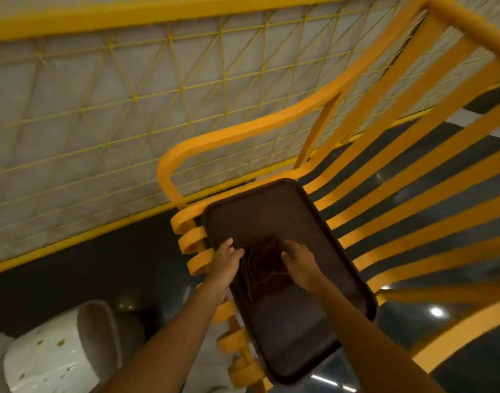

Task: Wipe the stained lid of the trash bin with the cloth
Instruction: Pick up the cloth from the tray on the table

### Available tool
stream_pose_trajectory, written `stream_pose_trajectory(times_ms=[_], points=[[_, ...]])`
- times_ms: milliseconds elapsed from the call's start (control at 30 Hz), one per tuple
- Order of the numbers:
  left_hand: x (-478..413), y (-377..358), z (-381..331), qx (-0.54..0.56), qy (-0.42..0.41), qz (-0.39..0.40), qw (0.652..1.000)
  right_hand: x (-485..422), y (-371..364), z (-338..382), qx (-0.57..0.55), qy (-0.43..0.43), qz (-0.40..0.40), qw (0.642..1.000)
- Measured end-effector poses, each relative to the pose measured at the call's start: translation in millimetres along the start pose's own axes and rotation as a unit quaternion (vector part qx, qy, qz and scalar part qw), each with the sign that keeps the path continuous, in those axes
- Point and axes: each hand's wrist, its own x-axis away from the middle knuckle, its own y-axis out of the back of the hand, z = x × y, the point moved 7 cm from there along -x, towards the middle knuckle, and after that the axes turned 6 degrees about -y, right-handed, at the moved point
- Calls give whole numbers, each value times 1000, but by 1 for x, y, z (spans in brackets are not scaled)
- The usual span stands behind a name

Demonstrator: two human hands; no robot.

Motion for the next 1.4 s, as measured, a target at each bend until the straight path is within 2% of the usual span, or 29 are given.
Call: stream_pose_trajectory(times_ms=[167, 333, 433, 600, 767, 900, 1000, 1100, 1233, 1333, 1400], points=[[-21, -16, 23, 17, 16, -29, 999, -26, -22, -5, -39, -12, -18, 999], [-27, -20, 30, -107, -19, -45, 993, -30, -32, -13, -85, -55, -37, 994], [-26, -21, 30, -133, -31, -25, 990, -25, -34, -11, -149, -77, -25, 986], [-17, 1, 17, -50, -27, -32, 998, -2, -26, 23, -324, -60, 41, 943], [8, 43, -10, 12, -92, -73, 993, 34, -28, 84, -377, 4, 83, 922], [29, 83, -8, 88, -60, -42, 993, 67, -49, 134, -417, 26, 141, 898], [46, 115, 6, 168, -7, -7, 986, 94, -82, 167, -411, 30, 217, 885], [66, 155, 24, 202, -3, -2, 979, 121, -120, 196, -395, 43, 273, 876], [89, 201, 52, 277, 11, -2, 961, 150, -175, 215, -414, 30, 338, 844], [98, 229, 79, 290, 1, 20, 957, 157, -217, 216, -403, 38, 338, 850], [99, 244, 99, 292, -24, 23, 956, 157, -240, 213, -370, 68, 304, 875]])
